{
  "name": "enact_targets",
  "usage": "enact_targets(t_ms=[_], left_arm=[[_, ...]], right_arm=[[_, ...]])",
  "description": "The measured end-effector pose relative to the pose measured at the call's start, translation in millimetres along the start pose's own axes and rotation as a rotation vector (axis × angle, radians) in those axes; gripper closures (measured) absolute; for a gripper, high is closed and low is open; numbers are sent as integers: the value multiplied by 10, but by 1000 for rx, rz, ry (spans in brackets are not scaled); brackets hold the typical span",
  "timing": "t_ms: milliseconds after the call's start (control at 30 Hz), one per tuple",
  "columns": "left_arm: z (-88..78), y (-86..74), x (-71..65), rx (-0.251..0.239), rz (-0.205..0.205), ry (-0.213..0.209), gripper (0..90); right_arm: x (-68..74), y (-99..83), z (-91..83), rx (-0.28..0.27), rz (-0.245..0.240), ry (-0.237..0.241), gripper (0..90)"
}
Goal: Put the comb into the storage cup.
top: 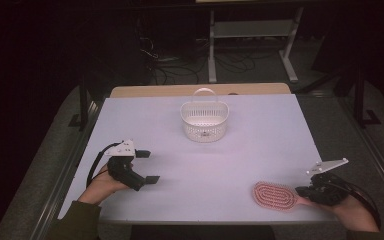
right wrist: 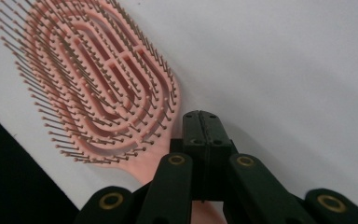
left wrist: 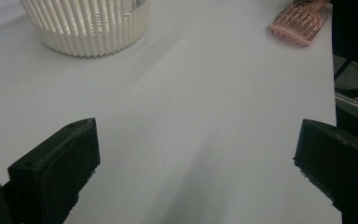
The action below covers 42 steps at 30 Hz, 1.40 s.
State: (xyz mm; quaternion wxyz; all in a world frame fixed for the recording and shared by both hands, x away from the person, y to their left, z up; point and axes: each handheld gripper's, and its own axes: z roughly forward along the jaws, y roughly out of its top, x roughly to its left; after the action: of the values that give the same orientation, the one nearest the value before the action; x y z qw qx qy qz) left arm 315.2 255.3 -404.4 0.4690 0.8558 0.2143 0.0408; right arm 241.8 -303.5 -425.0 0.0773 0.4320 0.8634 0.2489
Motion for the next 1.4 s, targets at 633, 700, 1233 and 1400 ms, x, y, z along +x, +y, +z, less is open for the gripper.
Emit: enact_targets(t_ms=[633,700,1233,1400], left_arm=[[22,-2,-4,7,3,-5,1],[27,-4,-7,8,2,-6,1],[25,-14,-2,5,-4,-9,1],[16,-18,7,2,-7,-8,1]], right_arm=[[-3,187,-85,-189,6,7,563],[56,295,-65,-238,-13,15,450],[389,811,170,-347,-112,127,69],[431,909,253,-348,-122,141,5]])
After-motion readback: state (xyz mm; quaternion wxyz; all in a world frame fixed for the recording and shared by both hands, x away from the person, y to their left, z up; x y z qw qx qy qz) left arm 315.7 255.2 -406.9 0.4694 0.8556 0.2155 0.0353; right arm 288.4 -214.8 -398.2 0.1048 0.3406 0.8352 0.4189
